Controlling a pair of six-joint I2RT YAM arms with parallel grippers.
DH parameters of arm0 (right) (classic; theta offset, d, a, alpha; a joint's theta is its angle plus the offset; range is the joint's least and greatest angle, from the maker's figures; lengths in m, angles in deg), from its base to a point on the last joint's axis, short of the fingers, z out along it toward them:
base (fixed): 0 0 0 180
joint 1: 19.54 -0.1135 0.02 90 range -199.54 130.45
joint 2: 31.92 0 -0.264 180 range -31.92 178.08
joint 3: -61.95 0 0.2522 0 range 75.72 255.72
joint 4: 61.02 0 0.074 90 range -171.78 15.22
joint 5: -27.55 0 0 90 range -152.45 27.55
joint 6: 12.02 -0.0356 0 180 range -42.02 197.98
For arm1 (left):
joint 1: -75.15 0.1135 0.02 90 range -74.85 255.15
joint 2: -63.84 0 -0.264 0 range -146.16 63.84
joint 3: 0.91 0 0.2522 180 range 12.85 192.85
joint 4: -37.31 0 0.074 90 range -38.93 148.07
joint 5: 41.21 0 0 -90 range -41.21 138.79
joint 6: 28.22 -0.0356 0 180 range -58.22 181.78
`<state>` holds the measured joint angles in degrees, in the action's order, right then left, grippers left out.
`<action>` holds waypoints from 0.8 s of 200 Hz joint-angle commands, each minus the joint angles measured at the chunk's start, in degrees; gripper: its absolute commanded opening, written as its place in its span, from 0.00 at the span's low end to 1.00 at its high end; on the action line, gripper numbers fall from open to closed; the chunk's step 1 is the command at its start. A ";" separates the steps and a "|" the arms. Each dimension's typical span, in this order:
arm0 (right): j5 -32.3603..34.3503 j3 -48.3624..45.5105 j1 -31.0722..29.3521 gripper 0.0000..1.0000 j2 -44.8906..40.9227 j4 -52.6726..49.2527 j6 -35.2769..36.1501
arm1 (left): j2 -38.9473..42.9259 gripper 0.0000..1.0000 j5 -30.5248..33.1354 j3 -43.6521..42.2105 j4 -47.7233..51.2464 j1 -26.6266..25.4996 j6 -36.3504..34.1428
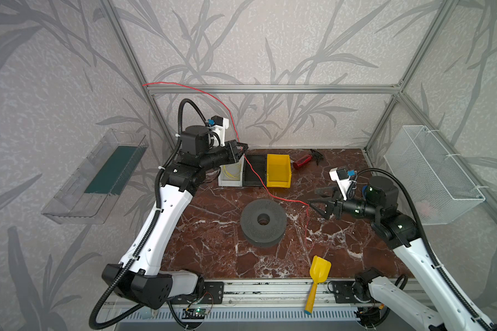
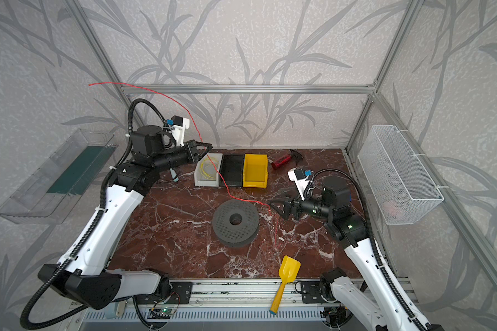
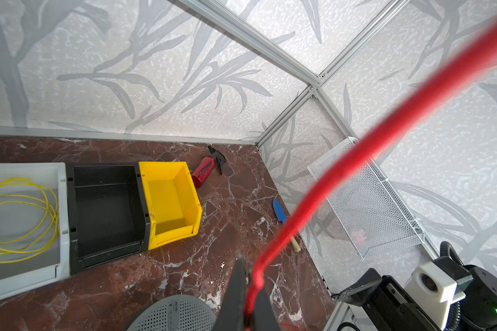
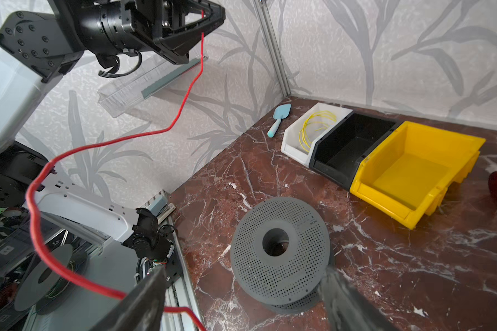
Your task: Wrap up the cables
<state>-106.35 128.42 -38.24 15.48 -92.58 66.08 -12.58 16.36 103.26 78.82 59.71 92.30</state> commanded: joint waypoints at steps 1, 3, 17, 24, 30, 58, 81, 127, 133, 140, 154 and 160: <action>0.59 -1.98 -0.03 0.84 -2.32 4.84 1.15 | -0.57 0.00 0.43 2.27 5.14 0.13 1.69; 0.51 -2.23 -0.02 0.84 -2.69 5.22 1.04 | -0.57 0.00 0.48 2.35 5.30 0.14 1.77; 1.91 -3.86 -0.02 0.84 -5.69 7.53 0.81 | -0.54 0.00 0.43 2.99 6.07 0.15 2.08; 2.88 -4.41 -0.02 0.84 -7.22 7.95 1.04 | -0.48 0.00 0.30 3.27 6.32 0.14 2.27; 3.37 -4.57 -0.02 0.84 -8.21 7.75 1.33 | -0.47 0.00 0.19 3.66 6.64 0.13 2.41; 1.99 -4.74 -0.02 0.83 -10.39 6.30 1.60 | -1.34 0.00 0.47 5.92 9.02 0.08 2.22; 1.97 -6.37 -0.02 0.83 -12.66 6.56 1.21 | -2.18 0.00 -0.07 7.17 9.76 0.15 2.79; 0.36 -9.36 -0.93 0.84 -12.32 9.51 0.53 | -2.51 0.00 -0.55 8.27 10.05 0.15 3.78; 0.31 -9.86 -1.26 0.84 -11.90 10.24 0.35 | -2.55 0.00 -0.77 8.28 9.95 0.15 3.98; 0.47 -10.05 -1.78 0.84 -11.28 10.56 0.60 | -2.58 0.00 -0.96 8.21 9.76 0.14 4.32; 1.60 -10.38 -3.50 0.84 -10.36 11.33 1.47 | -2.63 0.00 -1.51 8.44 9.78 0.11 4.98; 2.31 -10.58 -4.50 0.84 -10.08 12.07 1.71 | -2.68 0.00 -1.94 8.68 9.85 0.15 5.05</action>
<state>-104.87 118.52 -40.28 4.22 -84.74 67.04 -15.12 16.21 109.58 87.84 59.71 96.04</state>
